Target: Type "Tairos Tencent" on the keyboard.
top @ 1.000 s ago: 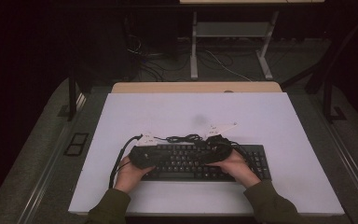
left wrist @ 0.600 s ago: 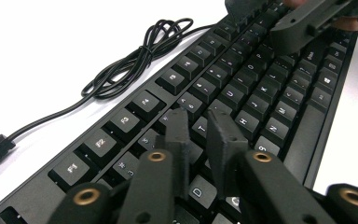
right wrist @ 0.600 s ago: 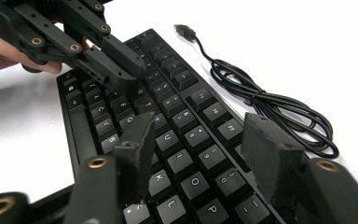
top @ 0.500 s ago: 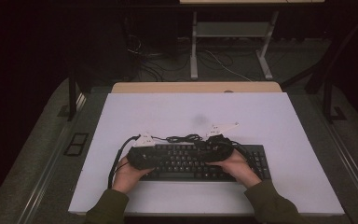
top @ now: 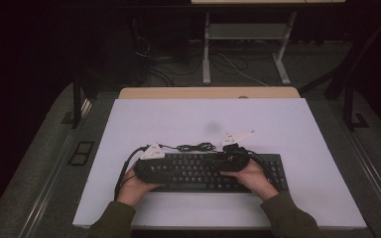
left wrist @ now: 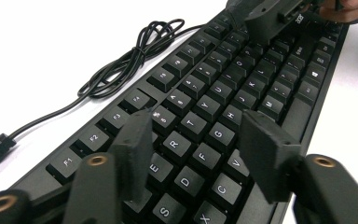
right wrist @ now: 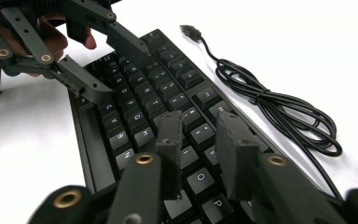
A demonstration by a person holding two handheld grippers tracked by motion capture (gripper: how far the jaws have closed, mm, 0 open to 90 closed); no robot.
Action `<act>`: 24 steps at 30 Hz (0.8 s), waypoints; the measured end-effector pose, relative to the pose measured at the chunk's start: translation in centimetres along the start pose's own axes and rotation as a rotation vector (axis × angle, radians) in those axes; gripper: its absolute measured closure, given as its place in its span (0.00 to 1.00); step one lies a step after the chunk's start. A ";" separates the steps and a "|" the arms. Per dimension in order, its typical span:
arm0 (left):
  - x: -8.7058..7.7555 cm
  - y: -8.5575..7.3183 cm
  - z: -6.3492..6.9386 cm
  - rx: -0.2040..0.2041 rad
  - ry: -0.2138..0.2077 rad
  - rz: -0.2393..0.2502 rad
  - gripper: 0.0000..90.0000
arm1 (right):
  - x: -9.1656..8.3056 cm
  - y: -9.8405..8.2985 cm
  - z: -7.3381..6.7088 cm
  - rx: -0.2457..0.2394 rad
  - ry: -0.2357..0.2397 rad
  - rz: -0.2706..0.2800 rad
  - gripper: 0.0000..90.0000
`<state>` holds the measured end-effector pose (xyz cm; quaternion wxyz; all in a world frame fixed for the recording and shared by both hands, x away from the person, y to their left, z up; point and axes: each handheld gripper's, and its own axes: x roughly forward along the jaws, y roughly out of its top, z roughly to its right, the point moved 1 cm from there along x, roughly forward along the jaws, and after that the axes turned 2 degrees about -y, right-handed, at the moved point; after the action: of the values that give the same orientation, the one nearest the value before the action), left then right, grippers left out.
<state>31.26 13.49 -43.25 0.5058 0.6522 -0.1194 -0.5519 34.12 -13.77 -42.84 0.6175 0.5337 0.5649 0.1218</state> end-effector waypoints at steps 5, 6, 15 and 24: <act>-0.3 -0.2 0.1 0.002 0.007 0.011 0.33 | 0.0 -0.1 -0.1 -0.002 0.009 -0.008 0.89; -0.3 -0.2 0.1 -0.001 0.009 0.018 0.30 | 0.0 -0.1 -0.1 -0.003 0.012 -0.009 0.91; -0.4 -0.6 0.2 -0.010 0.001 0.020 0.16 | 0.0 -0.2 0.0 -0.003 0.014 -0.034 0.99; -0.7 -0.8 0.1 -0.018 -0.003 0.023 0.15 | 0.4 -0.5 0.1 -0.003 -0.007 -0.075 0.99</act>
<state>30.62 14.30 -43.50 0.5176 0.6454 -0.1227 -0.5482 34.09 -13.75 -43.47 0.6243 0.5117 0.5822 0.0974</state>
